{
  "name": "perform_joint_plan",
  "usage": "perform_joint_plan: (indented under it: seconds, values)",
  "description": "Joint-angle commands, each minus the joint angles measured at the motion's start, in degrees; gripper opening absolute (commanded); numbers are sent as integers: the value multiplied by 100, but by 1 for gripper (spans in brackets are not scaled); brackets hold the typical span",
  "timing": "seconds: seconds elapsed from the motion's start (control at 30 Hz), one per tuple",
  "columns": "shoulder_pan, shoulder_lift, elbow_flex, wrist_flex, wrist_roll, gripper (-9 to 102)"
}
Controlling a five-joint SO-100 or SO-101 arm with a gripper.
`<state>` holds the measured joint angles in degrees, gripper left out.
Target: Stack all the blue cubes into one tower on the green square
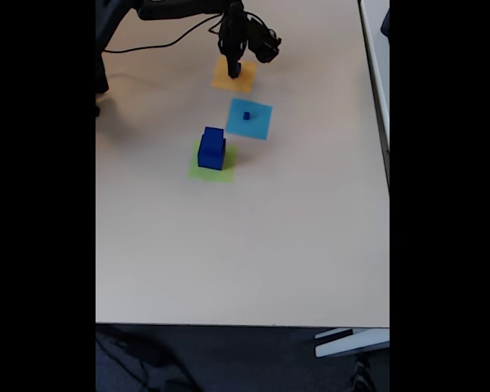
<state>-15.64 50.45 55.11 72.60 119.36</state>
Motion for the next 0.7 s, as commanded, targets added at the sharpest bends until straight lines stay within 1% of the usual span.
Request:
perform_joint_plan:
  seconds: [0.0, 0.3, 0.33, 0.47, 0.67]
  values:
    - [70, 88, -343, 53, -35, 15]
    - [123, -26, -519, 53, -316, 15]
    - [132, -26, -527, 53, -334, 14]
    - [167, -35, -536, 70, -352, 1]
    - [185, -53, -536, 79, -378, 0]
